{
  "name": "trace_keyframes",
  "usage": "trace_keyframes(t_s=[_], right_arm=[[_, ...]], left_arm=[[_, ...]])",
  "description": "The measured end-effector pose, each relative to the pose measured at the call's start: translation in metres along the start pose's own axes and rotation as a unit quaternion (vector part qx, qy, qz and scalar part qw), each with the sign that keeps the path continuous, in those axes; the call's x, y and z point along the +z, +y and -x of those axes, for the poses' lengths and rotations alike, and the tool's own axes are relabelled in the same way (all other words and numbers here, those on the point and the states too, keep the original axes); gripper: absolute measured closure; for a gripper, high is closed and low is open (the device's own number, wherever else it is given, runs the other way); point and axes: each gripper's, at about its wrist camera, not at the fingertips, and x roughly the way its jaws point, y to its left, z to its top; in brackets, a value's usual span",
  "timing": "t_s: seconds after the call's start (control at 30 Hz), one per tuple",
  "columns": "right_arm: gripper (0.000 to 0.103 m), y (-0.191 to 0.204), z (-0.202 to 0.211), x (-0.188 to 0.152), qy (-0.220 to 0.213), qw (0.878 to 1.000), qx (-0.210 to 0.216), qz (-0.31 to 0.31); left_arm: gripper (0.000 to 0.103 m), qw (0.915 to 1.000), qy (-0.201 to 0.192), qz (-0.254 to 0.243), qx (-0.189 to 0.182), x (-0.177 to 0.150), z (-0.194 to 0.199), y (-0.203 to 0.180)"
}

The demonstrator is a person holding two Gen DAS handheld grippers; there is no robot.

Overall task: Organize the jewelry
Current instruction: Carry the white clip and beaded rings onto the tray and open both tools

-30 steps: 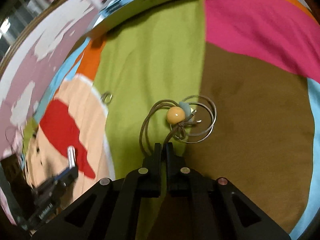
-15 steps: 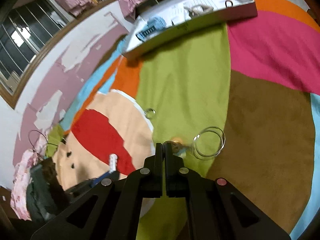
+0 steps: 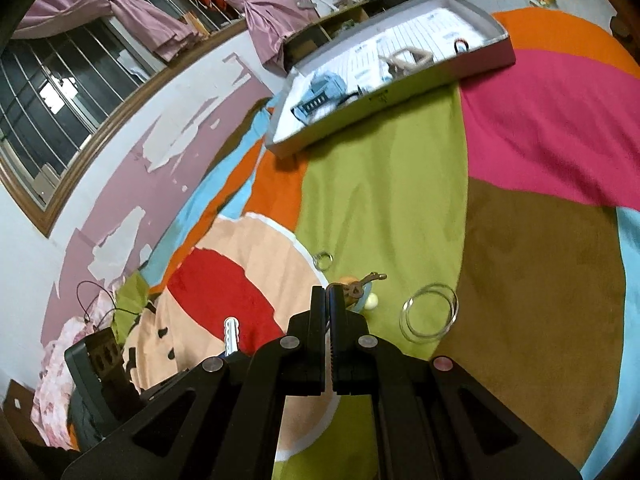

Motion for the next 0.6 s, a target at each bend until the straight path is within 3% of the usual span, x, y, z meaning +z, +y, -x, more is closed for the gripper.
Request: trace_keyframes(t_s=[0.27, 0.4, 0.6], right_arm=[[0.1, -0.002, 0.02, 0.039, -0.074, 0.997, 0.01, -0.004], [0.1, -0.013, 0.032, 0.077, -0.129, 0.991, 0.024, -0.007], [0.101, -0.038, 0.028, 0.14, -0.201, 0.979, 0.021, -0.021]], left_arm=[[0.092, 0.9991, -0.039, -0.008, -0.017, 0.067, 0.001, -0.014], [0.092, 0.9975, -0.061, -0.016, -0.031, 0.119, -0.016, -0.031], [0.092, 0.9963, -0.066, -0.036, -0.041, 0.19, -0.059, -0.062]])
